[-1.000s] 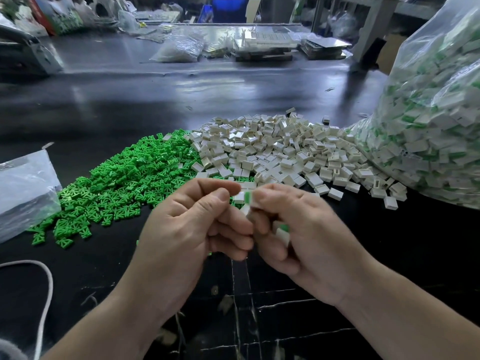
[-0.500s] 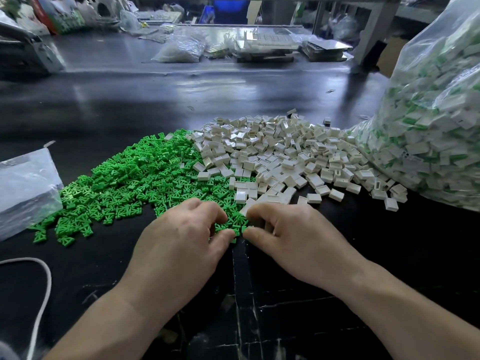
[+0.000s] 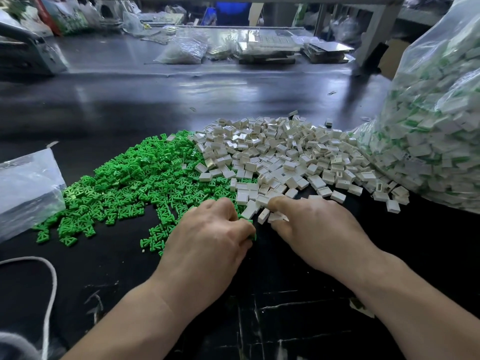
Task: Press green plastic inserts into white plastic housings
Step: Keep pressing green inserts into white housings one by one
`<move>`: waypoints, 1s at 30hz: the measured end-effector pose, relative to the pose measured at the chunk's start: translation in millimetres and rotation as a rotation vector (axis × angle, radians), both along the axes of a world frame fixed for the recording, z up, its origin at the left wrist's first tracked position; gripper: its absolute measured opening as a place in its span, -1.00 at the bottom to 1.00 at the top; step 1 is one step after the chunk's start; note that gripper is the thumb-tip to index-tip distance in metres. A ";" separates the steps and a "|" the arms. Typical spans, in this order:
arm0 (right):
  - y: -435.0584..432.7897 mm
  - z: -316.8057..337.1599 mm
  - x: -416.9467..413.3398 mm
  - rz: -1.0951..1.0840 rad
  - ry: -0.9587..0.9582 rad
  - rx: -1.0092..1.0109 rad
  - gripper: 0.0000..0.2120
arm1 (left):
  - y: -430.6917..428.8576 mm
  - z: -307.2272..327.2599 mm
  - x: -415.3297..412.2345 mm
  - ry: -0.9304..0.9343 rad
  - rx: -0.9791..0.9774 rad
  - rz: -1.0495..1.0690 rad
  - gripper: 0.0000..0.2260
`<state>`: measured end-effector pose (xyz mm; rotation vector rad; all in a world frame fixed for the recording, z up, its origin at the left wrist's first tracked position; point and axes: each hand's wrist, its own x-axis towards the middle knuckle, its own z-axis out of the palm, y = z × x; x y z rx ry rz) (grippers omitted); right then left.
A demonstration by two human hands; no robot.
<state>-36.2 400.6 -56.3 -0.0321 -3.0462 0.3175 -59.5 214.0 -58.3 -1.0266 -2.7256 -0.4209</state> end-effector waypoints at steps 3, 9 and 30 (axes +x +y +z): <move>1.3 -1.7 -0.7 0.034 -0.008 -0.038 -0.76 | 1.4 -1.6 -1.4 -0.026 0.052 0.025 -0.91; -1.0 -3.9 -0.6 0.092 -0.012 -0.050 -0.82 | 1.6 -2.2 -1.3 -0.023 0.071 0.017 -0.87; -6.9 1.8 3.3 0.118 -0.064 0.004 -0.73 | -13.1 4.0 -3.2 -0.137 0.399 0.138 -0.82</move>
